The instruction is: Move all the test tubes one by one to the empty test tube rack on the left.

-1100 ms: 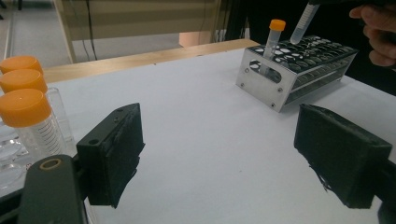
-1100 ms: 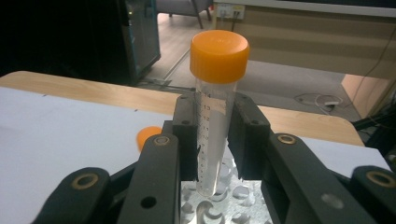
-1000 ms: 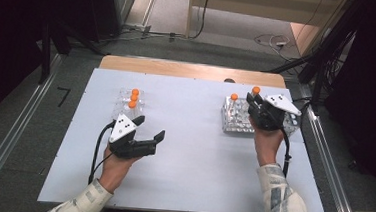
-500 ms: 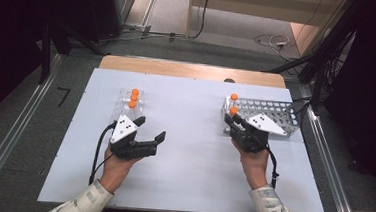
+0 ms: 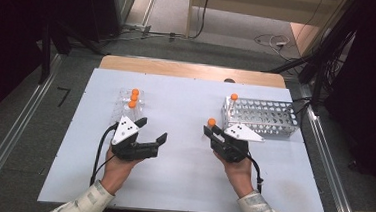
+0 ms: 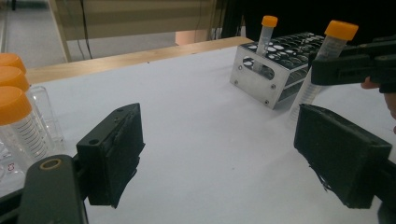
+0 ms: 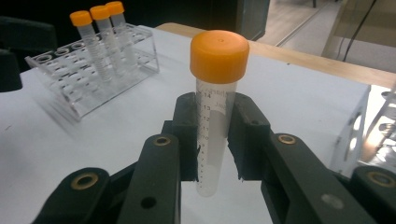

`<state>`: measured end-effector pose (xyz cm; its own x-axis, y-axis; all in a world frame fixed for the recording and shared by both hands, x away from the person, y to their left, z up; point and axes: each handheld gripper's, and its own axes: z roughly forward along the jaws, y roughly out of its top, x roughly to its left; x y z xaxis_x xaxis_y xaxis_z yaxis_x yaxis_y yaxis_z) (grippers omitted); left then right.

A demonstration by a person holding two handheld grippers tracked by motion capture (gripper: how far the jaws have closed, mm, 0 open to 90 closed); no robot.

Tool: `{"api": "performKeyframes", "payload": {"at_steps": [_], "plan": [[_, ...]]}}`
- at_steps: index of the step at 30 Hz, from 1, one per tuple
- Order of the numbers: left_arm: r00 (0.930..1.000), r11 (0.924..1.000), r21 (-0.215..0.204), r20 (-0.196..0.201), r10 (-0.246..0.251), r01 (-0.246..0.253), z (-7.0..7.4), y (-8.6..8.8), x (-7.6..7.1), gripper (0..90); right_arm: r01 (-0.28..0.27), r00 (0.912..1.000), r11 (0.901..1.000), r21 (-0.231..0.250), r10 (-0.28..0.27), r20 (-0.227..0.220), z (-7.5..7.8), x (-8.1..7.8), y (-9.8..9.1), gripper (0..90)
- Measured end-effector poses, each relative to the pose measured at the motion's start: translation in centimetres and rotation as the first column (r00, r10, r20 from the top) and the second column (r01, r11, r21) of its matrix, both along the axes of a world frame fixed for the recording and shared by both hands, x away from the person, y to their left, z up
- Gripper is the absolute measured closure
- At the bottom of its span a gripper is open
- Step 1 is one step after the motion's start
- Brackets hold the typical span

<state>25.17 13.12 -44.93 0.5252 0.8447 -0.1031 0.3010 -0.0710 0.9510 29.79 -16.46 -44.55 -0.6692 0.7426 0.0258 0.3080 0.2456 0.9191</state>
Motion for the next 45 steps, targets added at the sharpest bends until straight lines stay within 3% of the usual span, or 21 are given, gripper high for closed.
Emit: {"api": "performKeyframes", "payload": {"at_steps": [9,22,35,45], "plan": [[0.9995,0.9995,-0.003,0.002,-0.031,0.031,0.1,-0.8,-0.3,16.1,-0.067,0.9978,0.9975,-0.025,0.066,-0.006,-0.7,-0.8,2.3,71.7],[0.9949,0.9949,-0.010,0.014,-0.100,0.100,0.3,-2.0,-1.0,23.1,-0.180,0.9834,0.9817,-0.062,0.178,-0.036,-2.1,-2.2,6.0,71.7],[0.9858,0.9863,0.006,0.030,-0.165,0.165,0.0,-2.7,-1.3,54.6,-0.243,0.9696,0.9688,-0.049,0.241,-0.043,-2.0,-3.1,7.9,71.7],[0.9858,0.9859,0.029,0.029,-0.166,0.165,-0.2,-2.7,-1.2,68.3,-0.253,0.9669,0.9663,-0.048,0.251,-0.046,-2.0,-3.2,8.2,71.6]]}}
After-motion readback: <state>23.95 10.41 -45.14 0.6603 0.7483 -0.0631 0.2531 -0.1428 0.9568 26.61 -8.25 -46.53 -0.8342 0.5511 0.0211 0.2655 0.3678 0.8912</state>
